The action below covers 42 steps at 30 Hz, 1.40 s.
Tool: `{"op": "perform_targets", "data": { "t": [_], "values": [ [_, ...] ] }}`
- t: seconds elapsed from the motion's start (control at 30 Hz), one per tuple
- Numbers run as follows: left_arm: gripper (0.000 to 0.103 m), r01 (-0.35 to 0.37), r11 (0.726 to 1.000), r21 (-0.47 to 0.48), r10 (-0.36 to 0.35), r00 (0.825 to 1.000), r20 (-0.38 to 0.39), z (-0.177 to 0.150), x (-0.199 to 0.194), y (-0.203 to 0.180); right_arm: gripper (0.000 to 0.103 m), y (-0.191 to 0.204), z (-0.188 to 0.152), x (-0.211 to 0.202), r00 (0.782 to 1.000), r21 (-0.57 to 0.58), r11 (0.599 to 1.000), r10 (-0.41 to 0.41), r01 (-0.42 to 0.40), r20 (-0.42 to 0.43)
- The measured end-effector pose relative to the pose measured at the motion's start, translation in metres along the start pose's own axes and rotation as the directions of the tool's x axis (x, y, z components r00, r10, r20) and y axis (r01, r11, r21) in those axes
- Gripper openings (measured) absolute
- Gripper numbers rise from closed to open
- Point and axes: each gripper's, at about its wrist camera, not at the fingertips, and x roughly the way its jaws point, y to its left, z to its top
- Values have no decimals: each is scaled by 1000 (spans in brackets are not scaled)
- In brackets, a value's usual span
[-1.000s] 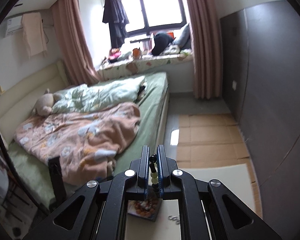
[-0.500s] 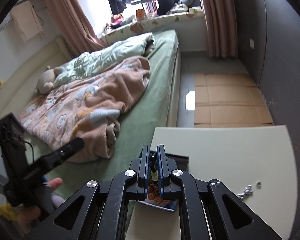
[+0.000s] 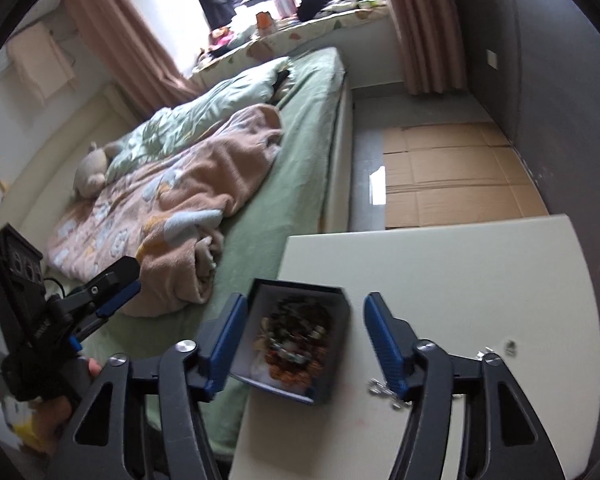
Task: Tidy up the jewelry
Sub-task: 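Grasp the silver skull pendant chain with the left gripper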
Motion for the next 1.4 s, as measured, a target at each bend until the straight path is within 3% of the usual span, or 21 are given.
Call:
{"op": "perform_targets", "data": {
  "t": [0.17,0.63,0.83,1.0,1.23,1.3,1.4],
  "values": [
    [93,7,999,48,-6,1000,-25,-9,12,-26,92,-37,-10,-28,1000,77,997,-10,8,23],
    [93,83,962,259,-48,989,-139,-52,58,-115,92,-141,-64,-55,997,320,945,-80,73,8],
    [93,113,929,353,-39,977,-209,-77,86,-149,92,-169,-83,-71,991,392,913,-130,114,14],
    [87,108,898,428,13,963,-268,-102,115,-168,92,-187,-92,-68,987,453,879,-161,147,-7],
    [82,103,847,522,83,944,-320,-130,148,-186,92,-202,-88,-82,979,462,869,-205,178,9],
    [69,99,825,556,112,936,-333,-138,159,-193,92,-207,-87,-84,979,468,866,-204,178,6],
    [66,110,809,578,140,919,-370,-147,176,-196,92,-215,-86,-90,981,474,865,-194,166,10]
  ]
}}
